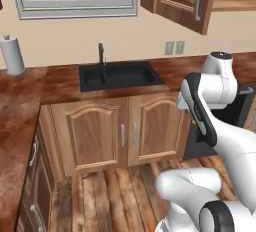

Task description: Pick up the sponge and sponge from the sink, and place them back in the cabinet, and close the cabinet doors.

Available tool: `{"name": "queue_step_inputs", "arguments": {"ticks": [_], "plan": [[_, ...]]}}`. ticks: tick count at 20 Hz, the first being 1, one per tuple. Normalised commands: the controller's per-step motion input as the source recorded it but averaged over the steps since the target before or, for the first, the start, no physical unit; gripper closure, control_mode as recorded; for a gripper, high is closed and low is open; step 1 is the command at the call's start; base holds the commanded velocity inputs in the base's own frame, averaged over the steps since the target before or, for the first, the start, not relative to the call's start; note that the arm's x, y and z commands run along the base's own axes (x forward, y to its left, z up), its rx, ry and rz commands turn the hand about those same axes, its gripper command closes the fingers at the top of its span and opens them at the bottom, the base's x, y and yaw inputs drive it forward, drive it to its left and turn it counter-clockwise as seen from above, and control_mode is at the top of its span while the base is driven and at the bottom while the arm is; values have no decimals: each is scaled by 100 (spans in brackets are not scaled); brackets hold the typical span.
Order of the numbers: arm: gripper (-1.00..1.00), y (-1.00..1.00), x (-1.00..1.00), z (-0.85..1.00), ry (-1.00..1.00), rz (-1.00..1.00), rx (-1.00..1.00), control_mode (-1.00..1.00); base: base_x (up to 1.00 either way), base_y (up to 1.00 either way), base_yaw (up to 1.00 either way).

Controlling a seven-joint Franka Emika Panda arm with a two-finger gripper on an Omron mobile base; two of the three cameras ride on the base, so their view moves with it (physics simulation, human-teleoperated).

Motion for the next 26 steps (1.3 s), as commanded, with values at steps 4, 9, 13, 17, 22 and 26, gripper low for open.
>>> {"name": "queue_step_inputs", "arguments": {"ticks": [4,9,13,17,22,26], "plan": [[100,0,0,0,0,0,0,100,-5,-65,0],[100,0,0,0,0,0,0,100,-17,-63,0],[100,0,0,0,0,0,0,100,-7,-64,1],[100,0,0,0,0,0,0,100,0,-63,0],[100,0,0,0,0,0,0,100,1,-62,0],[100,0,0,0,0,0,0,100,8,-61,0]]}}
